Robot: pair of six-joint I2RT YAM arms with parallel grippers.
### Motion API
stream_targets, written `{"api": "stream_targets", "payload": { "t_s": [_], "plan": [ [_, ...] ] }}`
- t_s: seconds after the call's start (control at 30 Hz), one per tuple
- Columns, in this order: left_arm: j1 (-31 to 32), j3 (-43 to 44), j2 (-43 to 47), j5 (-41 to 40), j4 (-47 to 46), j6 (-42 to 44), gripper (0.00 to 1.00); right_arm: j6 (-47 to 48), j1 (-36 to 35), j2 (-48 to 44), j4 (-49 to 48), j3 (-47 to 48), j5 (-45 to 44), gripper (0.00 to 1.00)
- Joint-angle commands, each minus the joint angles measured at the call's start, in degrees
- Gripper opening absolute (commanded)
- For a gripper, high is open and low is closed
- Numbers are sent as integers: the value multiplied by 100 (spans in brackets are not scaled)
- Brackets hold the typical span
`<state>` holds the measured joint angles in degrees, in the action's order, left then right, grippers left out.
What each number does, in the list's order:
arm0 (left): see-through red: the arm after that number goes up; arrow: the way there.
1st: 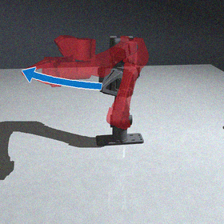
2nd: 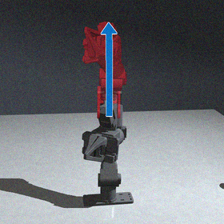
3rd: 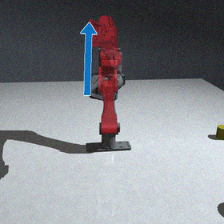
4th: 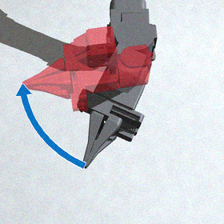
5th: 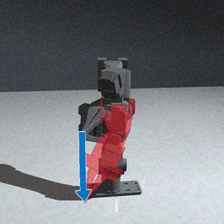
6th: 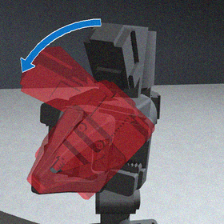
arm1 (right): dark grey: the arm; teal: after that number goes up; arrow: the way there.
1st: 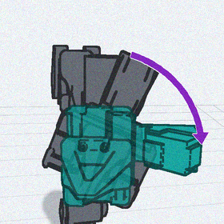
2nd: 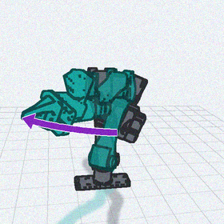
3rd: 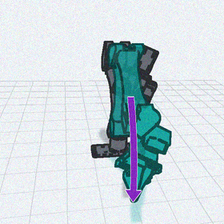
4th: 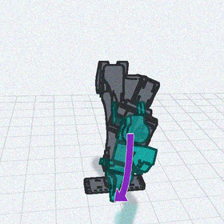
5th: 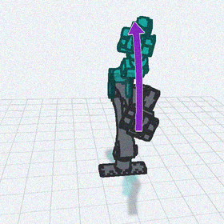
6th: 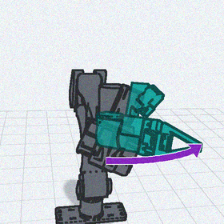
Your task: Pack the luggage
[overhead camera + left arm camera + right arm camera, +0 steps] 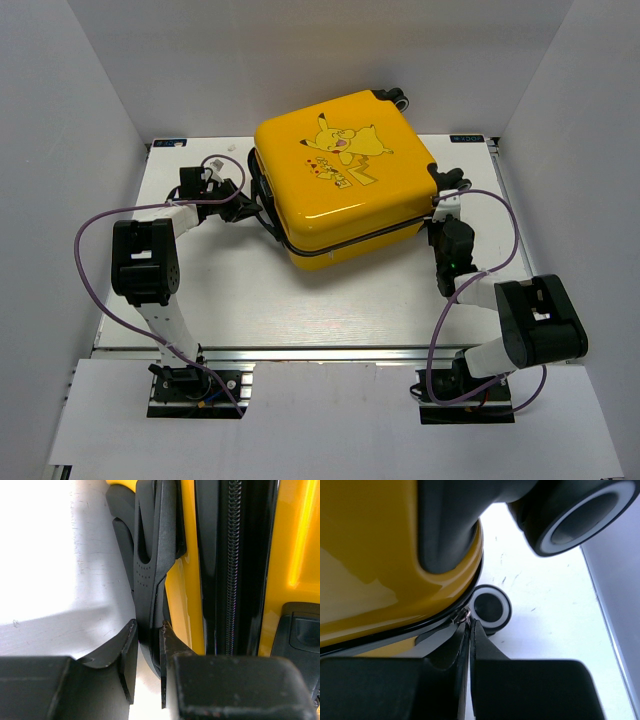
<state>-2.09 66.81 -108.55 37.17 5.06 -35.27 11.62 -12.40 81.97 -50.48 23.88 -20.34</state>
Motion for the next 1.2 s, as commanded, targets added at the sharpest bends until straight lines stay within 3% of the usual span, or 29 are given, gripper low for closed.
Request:
{"api": "stream_targets", "payload": {
  "t_s": [0.0,0.1,0.27,0.37,0.47,0.57,0.63,0.77,0.93,1.07,1.17],
  "plan": [
    [-538,105,-342,-2064,-128,591,0,862,976,-51,-2134,538,-1531,0],
    [-538,113,-351,-2099,-93,608,0,-122,1100,133,-1396,679,-196,0],
    [-538,122,-368,-2231,12,653,0,-1842,1512,311,-806,549,1267,0],
    [-538,140,-377,-2284,30,679,0,-2302,1732,240,-648,312,2977,0],
    [-538,157,-412,-2319,30,697,0,-2768,1952,240,-288,135,2896,0],
    [-538,175,-421,-2337,39,723,0,-3332,2409,520,-596,72,3210,0],
    [-538,210,-439,-2328,65,732,0,-3665,2715,748,156,660,3956,0],
    [-538,254,-430,-2381,127,767,0,-4176,3042,1433,-190,1065,5082,0],
    [-538,377,-447,-2425,241,837,0,-4115,3121,1769,-164,1532,5014,0],
    [-538,482,-518,-2433,329,872,0,-4501,3235,2226,-1058,1935,5250,0],
    [-538,544,-544,-2486,399,899,0,-4449,3227,2454,-1034,2409,5277,0]
  ]
}}
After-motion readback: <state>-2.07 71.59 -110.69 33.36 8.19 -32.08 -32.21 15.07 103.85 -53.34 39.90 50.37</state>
